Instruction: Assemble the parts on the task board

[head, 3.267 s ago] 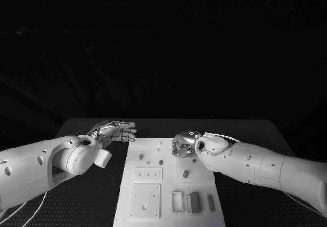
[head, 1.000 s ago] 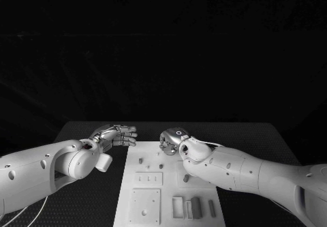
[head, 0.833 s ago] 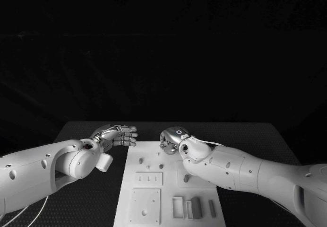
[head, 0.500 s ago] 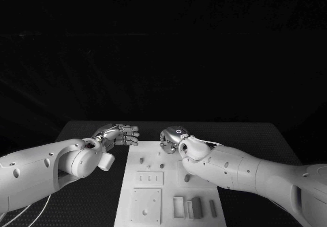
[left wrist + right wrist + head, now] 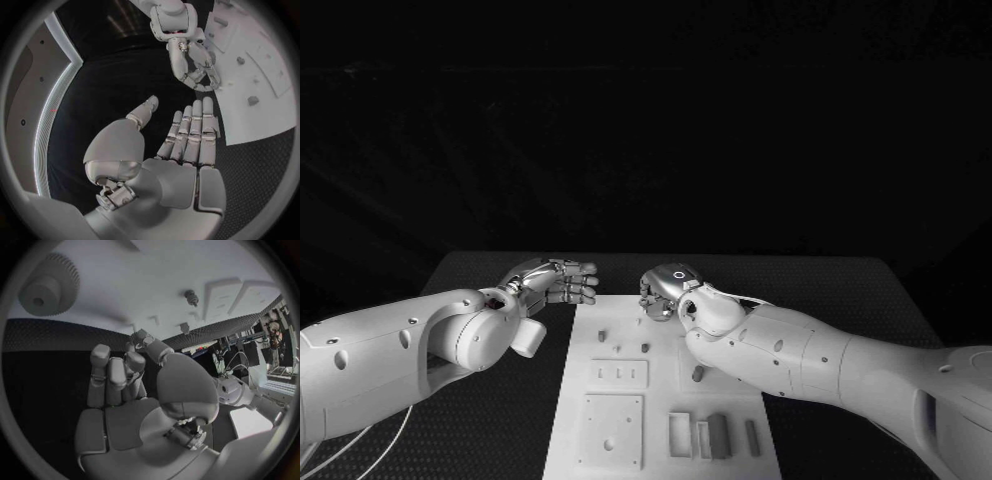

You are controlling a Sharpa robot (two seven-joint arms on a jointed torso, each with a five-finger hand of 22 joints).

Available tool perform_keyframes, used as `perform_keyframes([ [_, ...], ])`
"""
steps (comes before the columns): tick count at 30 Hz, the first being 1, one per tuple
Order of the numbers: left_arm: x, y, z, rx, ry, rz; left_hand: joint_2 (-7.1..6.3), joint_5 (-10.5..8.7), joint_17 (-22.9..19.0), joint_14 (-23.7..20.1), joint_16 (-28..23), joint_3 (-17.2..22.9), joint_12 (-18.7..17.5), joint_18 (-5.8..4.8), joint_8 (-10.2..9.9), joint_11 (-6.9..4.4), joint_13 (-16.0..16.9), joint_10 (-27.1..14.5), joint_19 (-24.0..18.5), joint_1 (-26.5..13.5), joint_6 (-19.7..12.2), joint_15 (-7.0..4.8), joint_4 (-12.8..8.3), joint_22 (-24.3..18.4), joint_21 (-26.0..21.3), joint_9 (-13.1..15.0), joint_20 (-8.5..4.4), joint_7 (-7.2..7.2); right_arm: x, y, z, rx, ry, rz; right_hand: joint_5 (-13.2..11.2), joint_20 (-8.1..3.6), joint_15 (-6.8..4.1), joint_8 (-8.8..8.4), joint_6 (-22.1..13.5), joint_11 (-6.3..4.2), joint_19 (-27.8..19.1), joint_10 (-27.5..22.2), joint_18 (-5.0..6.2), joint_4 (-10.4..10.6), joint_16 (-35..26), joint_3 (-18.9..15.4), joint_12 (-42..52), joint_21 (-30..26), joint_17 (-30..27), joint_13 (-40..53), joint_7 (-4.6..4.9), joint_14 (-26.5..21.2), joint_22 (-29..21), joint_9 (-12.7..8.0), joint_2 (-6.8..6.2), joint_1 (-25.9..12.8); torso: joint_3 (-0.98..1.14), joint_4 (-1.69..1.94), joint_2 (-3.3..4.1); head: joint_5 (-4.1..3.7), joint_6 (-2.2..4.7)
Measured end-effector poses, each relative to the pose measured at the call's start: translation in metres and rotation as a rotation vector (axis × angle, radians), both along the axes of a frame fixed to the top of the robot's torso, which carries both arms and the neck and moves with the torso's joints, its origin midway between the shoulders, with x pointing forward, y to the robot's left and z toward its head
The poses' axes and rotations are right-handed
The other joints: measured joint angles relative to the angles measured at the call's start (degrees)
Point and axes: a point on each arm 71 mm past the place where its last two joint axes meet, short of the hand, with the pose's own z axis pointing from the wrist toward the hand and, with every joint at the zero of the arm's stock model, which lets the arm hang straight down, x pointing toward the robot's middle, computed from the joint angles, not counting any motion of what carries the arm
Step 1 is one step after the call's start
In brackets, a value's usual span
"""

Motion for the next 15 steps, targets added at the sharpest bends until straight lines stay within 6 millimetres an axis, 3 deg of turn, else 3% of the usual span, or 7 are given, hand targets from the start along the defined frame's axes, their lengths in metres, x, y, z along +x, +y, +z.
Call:
perform_keyframes([
  [15, 0.0008, -0.0013, -0.0001, 0.000, 0.000, -0.001, 0.00, 0.00, 0.0, 0.0, 0.0, 0.0, -0.2, -0.06, -0.2, 0.15, 0.0, 0.1, 0.0, 0.0, 0.0, 0.00, 0.0, 0.0, -0.2, 0.0, 0.00, 0.00, -0.0026, 0.0044, 0.0001, 0.005, 0.004, 0.012, -0.2, 0.00, 0.07, 0.00, 0.0, 0.00, 0.0, 0.0, -0.01, 0.1, 0.0, 0.1, -0.2, 0.0, 0.0, 0.0, -0.05, 0.2, 0.0, 0.0, 0.16, 0.2, -0.05, -0.08, 0.01, 0.18, -0.50],
])
